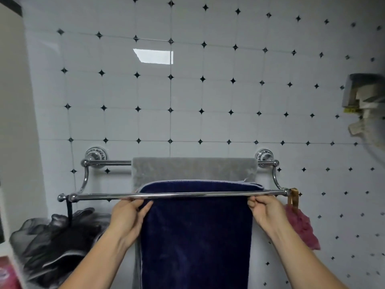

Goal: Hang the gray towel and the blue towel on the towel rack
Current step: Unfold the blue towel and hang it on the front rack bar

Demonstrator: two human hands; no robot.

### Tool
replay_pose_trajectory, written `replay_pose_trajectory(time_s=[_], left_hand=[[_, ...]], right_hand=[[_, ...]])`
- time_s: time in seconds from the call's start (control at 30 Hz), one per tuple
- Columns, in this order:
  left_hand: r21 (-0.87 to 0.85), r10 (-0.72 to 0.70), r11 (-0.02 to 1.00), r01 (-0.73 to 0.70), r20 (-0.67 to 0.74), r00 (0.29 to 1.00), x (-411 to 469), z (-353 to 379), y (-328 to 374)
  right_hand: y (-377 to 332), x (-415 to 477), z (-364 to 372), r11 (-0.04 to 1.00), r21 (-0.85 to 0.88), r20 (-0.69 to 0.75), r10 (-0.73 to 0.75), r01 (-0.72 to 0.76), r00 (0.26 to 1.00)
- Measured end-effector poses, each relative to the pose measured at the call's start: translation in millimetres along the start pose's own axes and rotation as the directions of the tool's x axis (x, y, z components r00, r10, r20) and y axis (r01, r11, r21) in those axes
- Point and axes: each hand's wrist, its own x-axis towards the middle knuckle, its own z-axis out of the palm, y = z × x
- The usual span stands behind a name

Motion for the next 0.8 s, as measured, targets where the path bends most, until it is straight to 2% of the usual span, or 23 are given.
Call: replay_pose_trajectory(time_s=[0.07,0.13,0.23,0.33,0.4,0.47,0.57,0.67,0.8], left_hand=[[-0.093,0.009,0.996,-0.005,0.047,0.999,-1,1,-1],[-0.179,0.02,0.984,-0.004,0.091,0.996,-4,1,-1],[-0.265,0.027,0.964,0.0,0.096,0.995,-5,11,-1],[-0.238,0.015,0.971,-0.019,-0.018,1.0,3,29,-6],[-0.203,0.026,0.978,-0.048,-0.112,0.993,7,37,-11],[-0.147,0.099,0.981,-0.123,-0.161,0.982,8,35,-16],[-0.087,0.214,0.971,-0.222,-0.093,0.972,8,21,-22],[-0.036,0.281,0.958,-0.284,-0.062,0.958,6,17,-26],[0.034,0.313,0.95,-0.312,-0.052,0.948,3,12,-26]], right_hand=[[-2,-1,-3,0.996,0.084,0.074,0.018,-0.024,0.997],[-2,-1,1,0.994,0.107,0.078,0.01,-0.018,0.997],[0,4,18,1.0,0.019,-0.085,0.01,-0.009,0.996],[2,9,34,0.994,-0.106,-0.261,-0.008,-0.02,0.965],[7,8,33,0.987,-0.162,-0.31,-0.05,-0.001,0.949],[10,5,27,0.978,-0.2,-0.281,-0.112,0.055,0.953],[8,-2,23,0.949,-0.296,-0.232,-0.178,0.105,0.956],[0,-6,22,0.894,-0.447,-0.291,-0.167,0.021,0.942],[-10,-14,17,0.777,-0.577,-0.338,0.052,-0.251,0.94]])
